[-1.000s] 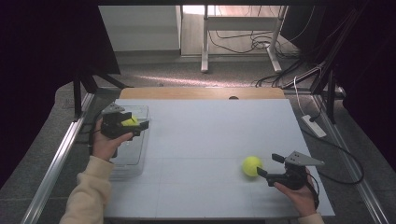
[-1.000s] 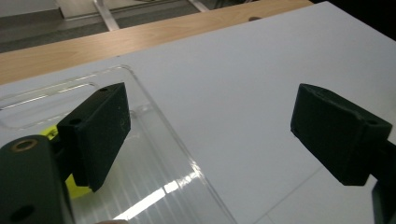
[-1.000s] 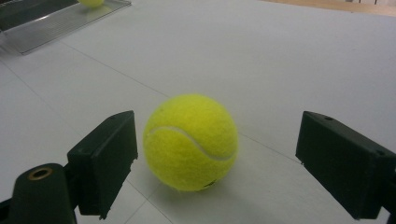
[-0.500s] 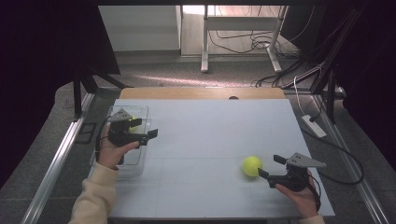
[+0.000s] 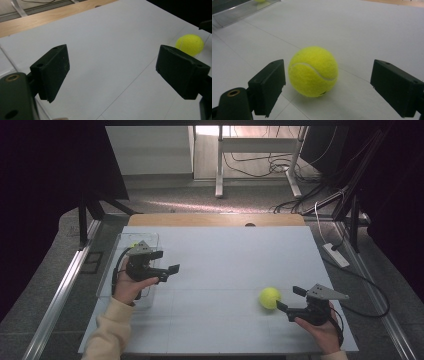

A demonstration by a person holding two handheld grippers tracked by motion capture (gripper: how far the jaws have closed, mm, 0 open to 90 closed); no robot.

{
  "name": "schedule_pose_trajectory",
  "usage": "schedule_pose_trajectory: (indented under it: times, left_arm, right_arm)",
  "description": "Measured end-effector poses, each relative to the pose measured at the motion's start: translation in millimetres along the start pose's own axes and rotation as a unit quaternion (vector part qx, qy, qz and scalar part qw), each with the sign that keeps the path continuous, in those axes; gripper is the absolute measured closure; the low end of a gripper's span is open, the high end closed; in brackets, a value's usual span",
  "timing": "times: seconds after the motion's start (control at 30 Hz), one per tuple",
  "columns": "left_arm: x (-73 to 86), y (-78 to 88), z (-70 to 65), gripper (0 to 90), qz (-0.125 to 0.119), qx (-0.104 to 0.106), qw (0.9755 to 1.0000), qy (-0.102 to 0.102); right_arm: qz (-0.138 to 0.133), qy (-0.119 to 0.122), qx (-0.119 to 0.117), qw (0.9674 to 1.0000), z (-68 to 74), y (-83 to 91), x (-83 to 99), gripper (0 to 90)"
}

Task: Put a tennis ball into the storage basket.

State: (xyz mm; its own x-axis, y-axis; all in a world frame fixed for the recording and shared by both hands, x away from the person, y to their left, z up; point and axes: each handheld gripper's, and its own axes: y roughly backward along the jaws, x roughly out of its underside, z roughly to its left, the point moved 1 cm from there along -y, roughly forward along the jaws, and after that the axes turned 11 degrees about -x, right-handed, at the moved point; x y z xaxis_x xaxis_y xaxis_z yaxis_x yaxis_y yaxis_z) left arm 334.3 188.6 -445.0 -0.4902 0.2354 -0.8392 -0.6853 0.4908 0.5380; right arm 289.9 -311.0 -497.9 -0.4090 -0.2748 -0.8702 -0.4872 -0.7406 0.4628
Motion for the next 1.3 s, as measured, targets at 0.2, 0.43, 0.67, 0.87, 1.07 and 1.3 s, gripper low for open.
schedule_pose_trajectory:
  times: [0.2, 0.43, 0.67, 0.87, 1.07, 1.3]
  left_arm:
    - [-1.6, -3.7, -8.5, 12.9, 0.001, 0.012, 0.9999, -0.010]
    - [-1.7, -8.6, -17.1, 12.9, 0.004, 0.020, 0.9996, -0.018]
    - [-2.5, -17.1, -23.9, 12.8, 0.011, 0.025, 0.9993, -0.027]
    - [-2.5, -22.0, -29.0, 12.8, 0.017, 0.030, 0.9989, -0.032]
    - [-3.7, -26.4, -34.3, 13.0, 0.021, 0.034, 0.9986, -0.036]
    - [-4.8, -33.4, -41.7, 13.0, 0.027, 0.042, 0.9977, -0.046]
  right_arm:
    - [-0.001, -0.001, 0.001, 1.0000, -0.4, 0.7, -0.1, 12.4]
    - [-0.001, 0.001, -0.003, 1.0000, 1.0, -1.3, -1.3, 12.4]
    - [0.000, 0.002, -0.005, 1.0000, 2.2, -2.3, -1.2, 12.4]
    - [0.002, 0.000, -0.004, 1.0000, 1.5, -2.5, 0.2, 12.4]
    - [0.001, 0.001, -0.004, 1.0000, 2.3, -1.7, 0.7, 12.4]
    - [0.002, -0.001, -0.001, 1.0000, 2.6, -0.1, 1.8, 12.4]
